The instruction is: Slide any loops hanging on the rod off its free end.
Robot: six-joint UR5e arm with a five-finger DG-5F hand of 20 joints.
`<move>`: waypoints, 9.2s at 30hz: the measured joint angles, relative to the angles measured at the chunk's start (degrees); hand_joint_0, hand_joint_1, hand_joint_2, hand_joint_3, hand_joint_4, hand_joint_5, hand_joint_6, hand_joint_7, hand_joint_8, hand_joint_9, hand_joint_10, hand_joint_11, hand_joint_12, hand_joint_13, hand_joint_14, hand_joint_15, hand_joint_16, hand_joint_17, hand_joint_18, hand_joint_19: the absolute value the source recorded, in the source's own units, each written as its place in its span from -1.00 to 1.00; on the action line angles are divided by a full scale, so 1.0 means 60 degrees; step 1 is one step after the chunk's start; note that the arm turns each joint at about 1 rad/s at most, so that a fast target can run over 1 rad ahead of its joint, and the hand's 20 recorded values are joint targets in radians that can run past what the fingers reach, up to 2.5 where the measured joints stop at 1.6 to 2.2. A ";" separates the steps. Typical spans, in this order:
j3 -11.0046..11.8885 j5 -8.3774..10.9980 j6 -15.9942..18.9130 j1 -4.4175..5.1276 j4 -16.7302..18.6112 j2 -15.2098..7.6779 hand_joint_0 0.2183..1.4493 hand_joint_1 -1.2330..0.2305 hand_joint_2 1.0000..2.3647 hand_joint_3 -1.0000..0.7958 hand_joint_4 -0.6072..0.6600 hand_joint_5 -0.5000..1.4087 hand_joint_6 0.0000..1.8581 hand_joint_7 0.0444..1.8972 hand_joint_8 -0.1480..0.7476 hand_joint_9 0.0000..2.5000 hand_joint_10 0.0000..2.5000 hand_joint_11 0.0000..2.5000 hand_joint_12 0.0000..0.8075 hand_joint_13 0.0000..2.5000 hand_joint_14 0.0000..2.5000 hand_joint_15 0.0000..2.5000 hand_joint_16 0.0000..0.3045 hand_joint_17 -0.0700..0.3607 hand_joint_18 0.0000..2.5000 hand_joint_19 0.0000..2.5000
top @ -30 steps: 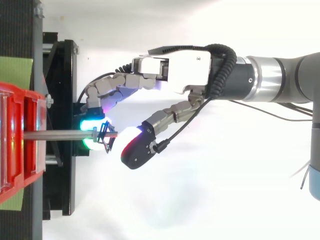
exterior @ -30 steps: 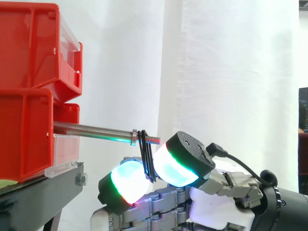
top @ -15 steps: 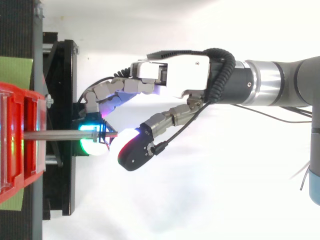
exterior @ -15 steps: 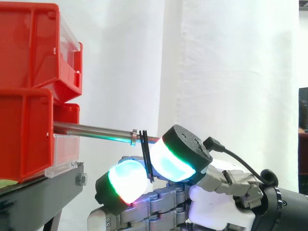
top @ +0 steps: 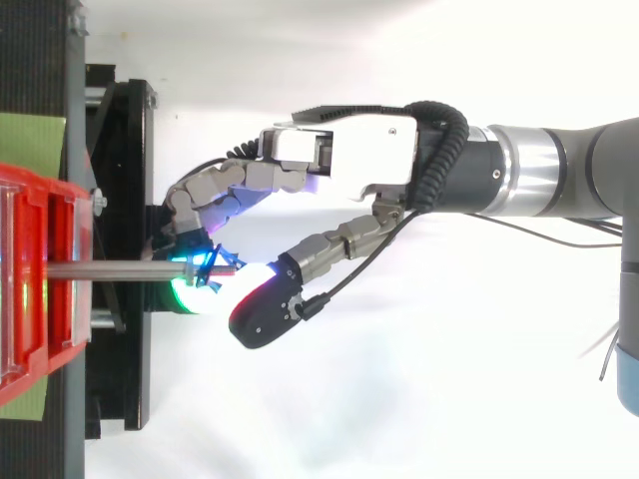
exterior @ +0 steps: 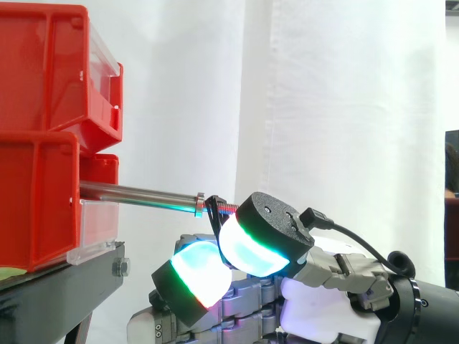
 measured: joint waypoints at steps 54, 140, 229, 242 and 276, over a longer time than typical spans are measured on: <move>0.0251 -0.1119 0.0454 -0.0720 -0.1647 0.0224 -0.37 -0.20 -0.97 -0.08 0.18 -0.67 -0.08 0.21 -0.09 -0.51 -1.00 -0.87 -0.29 -0.56 -1.00 -0.97 -0.77 -0.32 -0.59 -0.78; -0.0817 -0.0158 0.3230 -0.0913 -0.4018 0.1933 -0.26 -0.43 -0.99 -0.34 0.18 -0.69 -0.10 0.14 -0.14 -0.52 -1.00 -0.89 -0.31 -0.54 -1.00 -0.96 -0.77 -0.30 -0.55 -0.79; -0.0813 -0.0121 0.3355 -0.0793 -0.4820 0.1947 -0.13 -0.50 -1.00 -0.44 0.11 -0.70 -0.10 0.15 -0.17 -0.55 -1.00 -0.89 -0.35 -0.56 -1.00 -0.99 -0.77 -0.31 -0.54 -0.85; -0.0812 -0.0120 0.3442 -0.0790 -0.4829 0.1947 -0.37 -0.30 -1.00 -0.44 0.12 -0.68 -0.11 0.16 -0.15 -0.52 -1.00 -0.89 -0.42 -0.57 -1.00 -0.97 -0.80 -0.36 -0.58 -0.80; -0.0806 -0.0156 0.3617 -0.0783 -0.6214 0.2001 -0.39 -0.17 -1.00 -0.44 0.13 -0.63 -0.12 0.32 -0.16 -0.47 -1.00 -0.90 -0.43 -0.59 -1.00 -0.98 -0.81 -0.37 -0.64 -0.80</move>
